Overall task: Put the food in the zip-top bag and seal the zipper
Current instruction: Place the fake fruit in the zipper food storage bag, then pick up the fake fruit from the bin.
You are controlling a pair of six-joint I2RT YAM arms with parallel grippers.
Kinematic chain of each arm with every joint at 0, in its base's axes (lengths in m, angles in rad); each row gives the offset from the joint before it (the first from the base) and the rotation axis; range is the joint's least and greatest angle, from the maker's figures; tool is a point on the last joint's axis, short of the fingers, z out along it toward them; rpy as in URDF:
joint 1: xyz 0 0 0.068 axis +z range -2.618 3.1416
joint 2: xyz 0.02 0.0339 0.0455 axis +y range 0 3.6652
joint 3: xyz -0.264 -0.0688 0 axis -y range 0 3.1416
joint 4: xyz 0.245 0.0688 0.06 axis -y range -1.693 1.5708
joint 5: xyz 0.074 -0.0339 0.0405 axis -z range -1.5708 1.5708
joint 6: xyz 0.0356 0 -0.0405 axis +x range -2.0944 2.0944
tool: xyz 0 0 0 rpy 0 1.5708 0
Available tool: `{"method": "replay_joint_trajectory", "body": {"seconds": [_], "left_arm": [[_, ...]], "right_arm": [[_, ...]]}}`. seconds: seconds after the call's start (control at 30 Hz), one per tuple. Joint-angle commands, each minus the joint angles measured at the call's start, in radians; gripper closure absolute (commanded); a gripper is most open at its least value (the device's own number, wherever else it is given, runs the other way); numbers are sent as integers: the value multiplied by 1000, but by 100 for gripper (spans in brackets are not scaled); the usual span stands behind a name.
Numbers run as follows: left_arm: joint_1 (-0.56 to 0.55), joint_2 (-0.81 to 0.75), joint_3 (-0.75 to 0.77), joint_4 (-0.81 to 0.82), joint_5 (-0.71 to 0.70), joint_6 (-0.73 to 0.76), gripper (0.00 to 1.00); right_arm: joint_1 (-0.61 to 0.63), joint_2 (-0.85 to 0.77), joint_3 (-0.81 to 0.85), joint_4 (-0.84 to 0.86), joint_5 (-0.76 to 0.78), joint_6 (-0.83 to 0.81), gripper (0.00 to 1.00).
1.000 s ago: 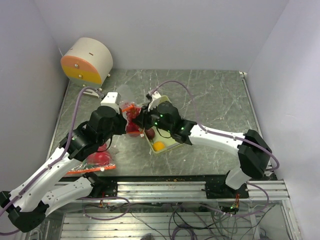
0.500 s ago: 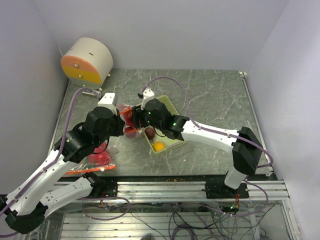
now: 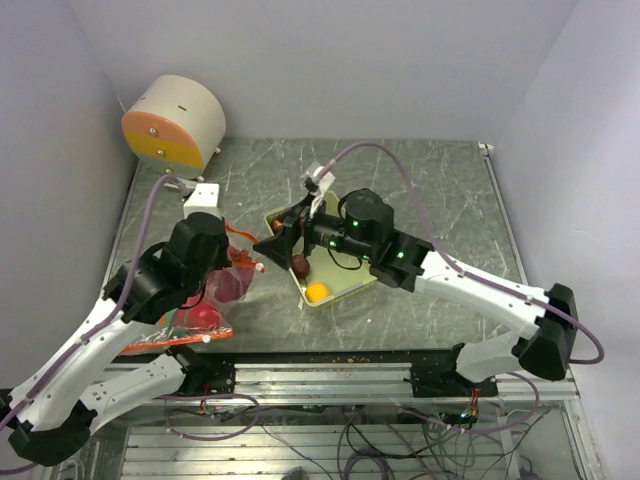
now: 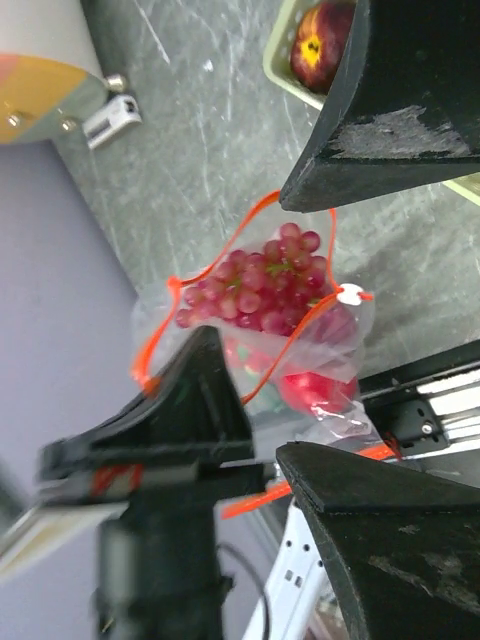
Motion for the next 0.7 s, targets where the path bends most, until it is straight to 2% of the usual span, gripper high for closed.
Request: {"method": "replay_joint_trajectory", "body": {"seconds": [0.0, 0.07, 0.17, 0.3, 0.67], "left_arm": [[-1, 39, -65, 48, -56, 7, 93], [-1, 51, -92, 74, -47, 2, 93], [-1, 64, -138, 117, -37, 2, 93], [-1, 88, -187, 153, -27, 0, 93], [-1, 86, -213, 177, 9, 8, 93]], "right_arm": [[-37, -39, -34, -62, 131, 16, 2], [-90, -18, -33, -120, 183, 56, 2], [-182, 38, -35, -157, 173, 94, 2], [-214, 156, -6, -171, 234, 56, 0], [-222, 496, 71, 21, 265, -24, 0]]}}
